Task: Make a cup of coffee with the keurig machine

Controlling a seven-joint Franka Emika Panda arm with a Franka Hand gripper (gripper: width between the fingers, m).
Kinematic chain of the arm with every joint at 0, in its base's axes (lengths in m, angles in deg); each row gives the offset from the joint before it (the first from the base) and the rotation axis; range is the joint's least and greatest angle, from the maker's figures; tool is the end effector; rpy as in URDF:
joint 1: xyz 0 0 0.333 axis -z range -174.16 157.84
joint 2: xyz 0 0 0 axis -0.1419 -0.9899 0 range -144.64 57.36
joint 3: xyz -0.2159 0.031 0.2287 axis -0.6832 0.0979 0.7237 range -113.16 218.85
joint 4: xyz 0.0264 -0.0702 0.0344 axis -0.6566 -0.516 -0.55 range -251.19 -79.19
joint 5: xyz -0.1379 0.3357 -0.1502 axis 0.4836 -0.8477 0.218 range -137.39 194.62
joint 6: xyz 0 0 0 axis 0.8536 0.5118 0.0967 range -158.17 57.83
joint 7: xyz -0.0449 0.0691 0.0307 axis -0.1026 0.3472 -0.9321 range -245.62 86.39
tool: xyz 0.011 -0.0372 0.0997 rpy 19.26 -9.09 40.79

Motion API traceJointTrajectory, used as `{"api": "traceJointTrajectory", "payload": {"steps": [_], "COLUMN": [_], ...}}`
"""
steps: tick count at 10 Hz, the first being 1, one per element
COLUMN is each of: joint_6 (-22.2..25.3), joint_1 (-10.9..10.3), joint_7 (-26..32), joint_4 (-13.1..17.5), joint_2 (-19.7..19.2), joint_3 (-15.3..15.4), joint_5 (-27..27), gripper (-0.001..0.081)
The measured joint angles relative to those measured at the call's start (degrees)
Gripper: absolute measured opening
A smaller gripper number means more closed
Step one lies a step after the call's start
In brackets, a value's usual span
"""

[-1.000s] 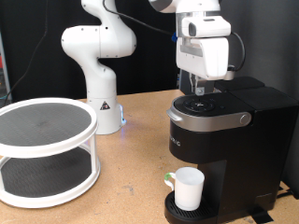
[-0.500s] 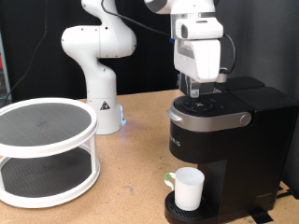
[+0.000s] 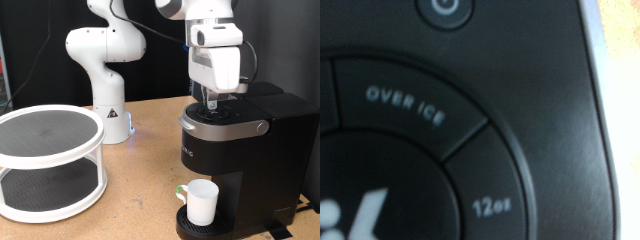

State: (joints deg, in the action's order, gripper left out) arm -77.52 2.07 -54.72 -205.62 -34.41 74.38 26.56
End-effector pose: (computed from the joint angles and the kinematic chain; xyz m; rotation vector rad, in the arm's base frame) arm 0.5023 0.1053 0.4398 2.9252 0.9235 0.3292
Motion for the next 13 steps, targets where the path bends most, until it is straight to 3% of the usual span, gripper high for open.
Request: {"api": "traceJointTrajectory", "payload": {"steps": [10, 13], "joint_6": [-0.63, 2.81], "joint_1": [-0.20, -0.13], "joint_7": [-2.99, -3.85], "joint_4": [-0.37, 1.02], "joint_2": [-1.12, -1.77], "joint_3": [1.88, 1.85], "joint_5": [2.24, 2.77], "gripper": [0.0002, 0.0002]}}
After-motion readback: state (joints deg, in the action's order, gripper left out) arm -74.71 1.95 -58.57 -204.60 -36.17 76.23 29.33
